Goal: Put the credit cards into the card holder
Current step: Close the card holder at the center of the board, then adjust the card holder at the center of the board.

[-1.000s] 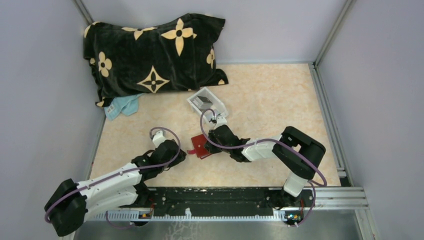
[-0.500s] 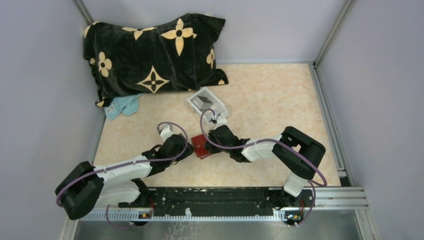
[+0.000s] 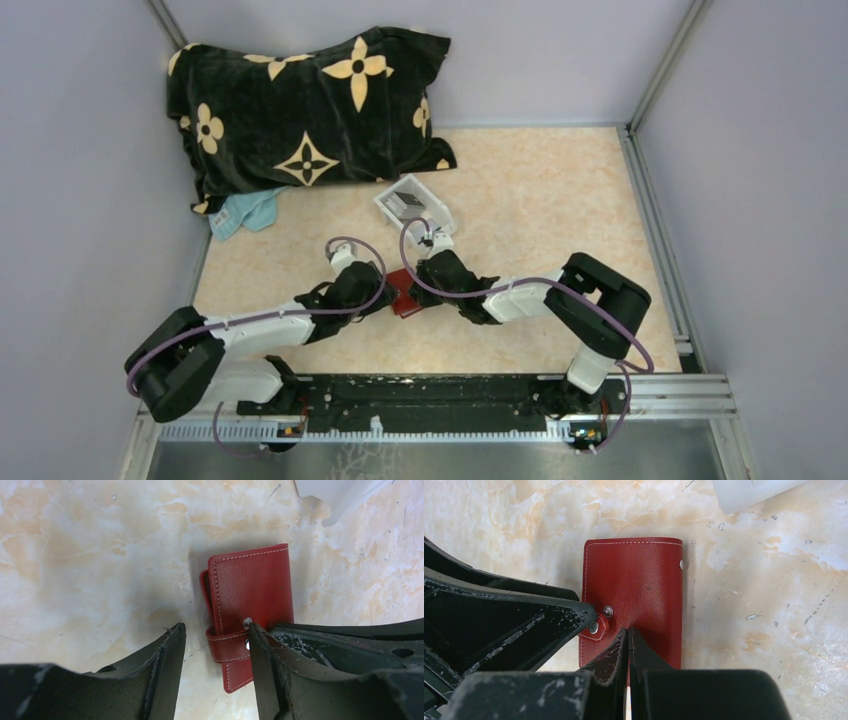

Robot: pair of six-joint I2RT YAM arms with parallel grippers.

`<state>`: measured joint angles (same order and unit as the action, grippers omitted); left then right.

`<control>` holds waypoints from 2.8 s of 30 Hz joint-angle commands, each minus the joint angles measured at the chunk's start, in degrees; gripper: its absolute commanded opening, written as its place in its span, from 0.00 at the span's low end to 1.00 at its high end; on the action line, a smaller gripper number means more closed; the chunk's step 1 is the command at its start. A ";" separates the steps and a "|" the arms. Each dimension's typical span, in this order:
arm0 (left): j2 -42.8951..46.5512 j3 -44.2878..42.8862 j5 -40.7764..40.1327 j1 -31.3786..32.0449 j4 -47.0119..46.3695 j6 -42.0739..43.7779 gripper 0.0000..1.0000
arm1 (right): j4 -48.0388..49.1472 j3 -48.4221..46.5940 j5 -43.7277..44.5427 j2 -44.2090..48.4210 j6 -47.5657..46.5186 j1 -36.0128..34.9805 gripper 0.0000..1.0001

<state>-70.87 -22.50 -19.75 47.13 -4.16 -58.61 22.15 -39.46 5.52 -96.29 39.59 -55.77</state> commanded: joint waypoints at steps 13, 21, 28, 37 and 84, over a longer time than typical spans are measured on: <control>-11.17 0.90 4.79 0.08 4.34 0.92 0.57 | -10.92 -1.41 3.78 4.84 -3.98 -1.22 0.07; -10.53 0.84 4.29 0.32 4.50 0.64 0.57 | -14.14 -1.32 7.07 11.33 -5.57 -2.81 0.15; -8.96 0.69 3.44 0.31 5.66 0.56 0.57 | -18.03 0.43 10.42 17.62 -4.50 -4.57 0.23; -3.16 -1.97 -1.14 0.33 10.05 3.63 0.59 | -22.11 2.05 15.01 18.91 -1.64 -8.90 0.23; -20.18 -12.83 12.89 -12.33 -10.58 24.88 0.47 | -21.54 2.36 19.06 9.76 2.75 -12.00 0.00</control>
<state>-89.54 -36.40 -11.77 34.96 -13.17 -33.36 -1.23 -35.42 24.75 -85.06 42.19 -68.93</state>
